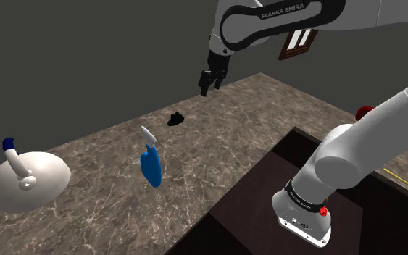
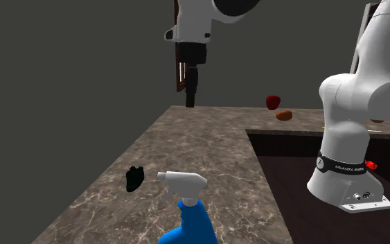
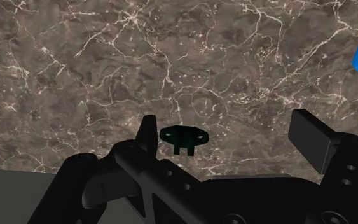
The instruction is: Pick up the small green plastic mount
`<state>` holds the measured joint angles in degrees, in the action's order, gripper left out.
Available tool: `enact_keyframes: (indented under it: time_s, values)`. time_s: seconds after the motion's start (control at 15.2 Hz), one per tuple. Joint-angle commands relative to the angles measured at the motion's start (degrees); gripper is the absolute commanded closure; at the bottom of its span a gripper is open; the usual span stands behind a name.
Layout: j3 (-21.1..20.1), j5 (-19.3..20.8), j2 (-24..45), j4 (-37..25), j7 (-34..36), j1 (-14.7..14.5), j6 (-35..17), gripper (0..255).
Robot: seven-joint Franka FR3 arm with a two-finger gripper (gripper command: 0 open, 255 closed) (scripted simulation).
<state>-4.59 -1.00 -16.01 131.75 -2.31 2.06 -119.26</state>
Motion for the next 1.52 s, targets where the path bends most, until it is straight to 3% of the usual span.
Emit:
enact_keyframes:
  time_s: [0.0,0.66,1.25,1.45]
  values:
    - [-0.13,0.3,4.41,-1.44,0.56,0.2,-2.69,0]
    - [0.17,2.36,26.7,-13.93,3.05,0.7,-10.82,0]
    - [1.24,3.44,47.31,-31.57,4.53,0.39,-12.33,0]
    - [1.36,3.53,49.6,-32.79,4.63,0.33,-13.31,0]
